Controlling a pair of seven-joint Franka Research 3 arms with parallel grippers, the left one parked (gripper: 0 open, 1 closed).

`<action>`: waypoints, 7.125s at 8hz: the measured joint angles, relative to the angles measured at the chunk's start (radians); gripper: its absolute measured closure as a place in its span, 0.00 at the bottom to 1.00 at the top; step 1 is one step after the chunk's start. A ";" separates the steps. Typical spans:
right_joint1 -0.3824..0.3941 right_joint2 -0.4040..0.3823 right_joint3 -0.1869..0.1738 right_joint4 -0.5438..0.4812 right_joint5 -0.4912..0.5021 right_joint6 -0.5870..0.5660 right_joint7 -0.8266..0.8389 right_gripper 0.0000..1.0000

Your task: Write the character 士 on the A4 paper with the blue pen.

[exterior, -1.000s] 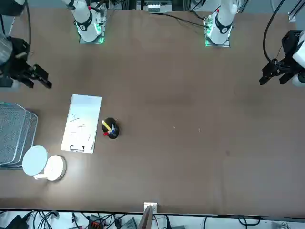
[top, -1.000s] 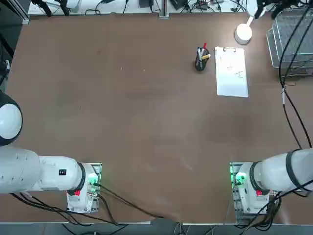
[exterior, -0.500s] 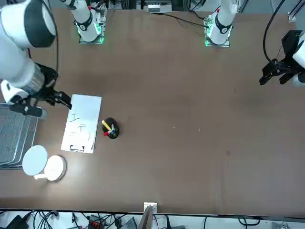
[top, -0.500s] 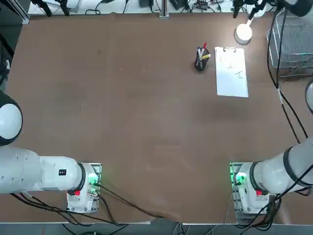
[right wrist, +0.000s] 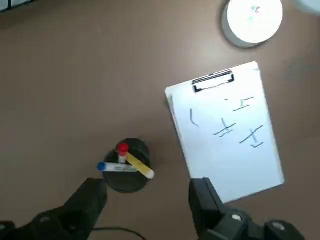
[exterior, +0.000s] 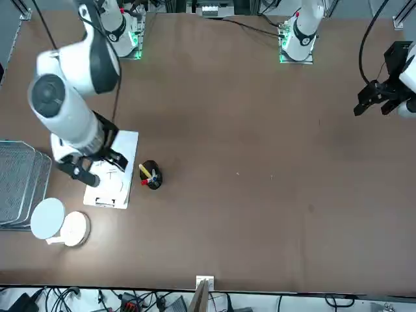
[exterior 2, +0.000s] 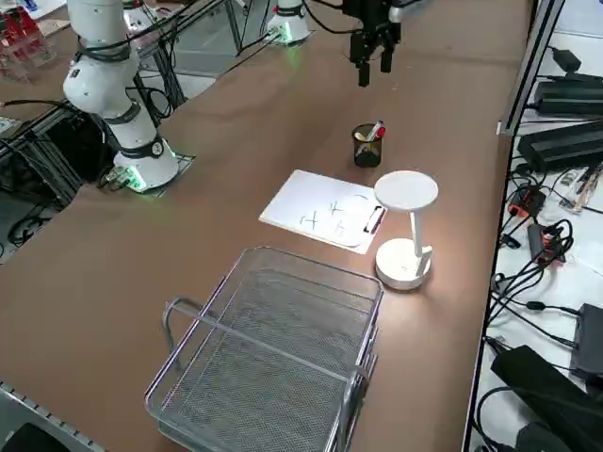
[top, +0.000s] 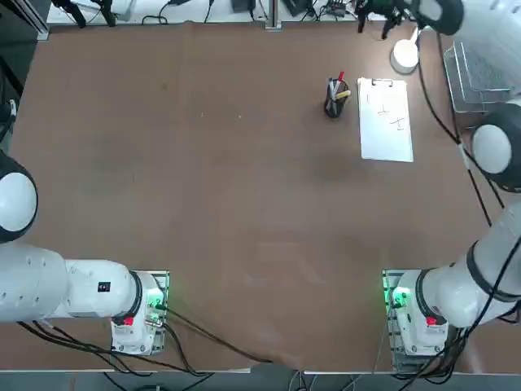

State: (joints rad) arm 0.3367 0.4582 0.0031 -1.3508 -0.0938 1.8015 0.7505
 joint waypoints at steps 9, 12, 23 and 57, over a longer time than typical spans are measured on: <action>0.111 0.268 0.000 0.204 -0.064 -0.089 0.304 0.00; 0.114 0.310 -0.001 0.240 -0.062 -0.095 0.342 0.01; 0.110 0.399 -0.009 0.273 0.018 -0.059 0.376 0.19; -0.013 -0.089 -0.017 0.008 -0.073 -0.202 -0.338 0.81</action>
State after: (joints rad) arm 0.3239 0.3693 -0.0144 -1.3427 -0.1671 1.5993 0.4125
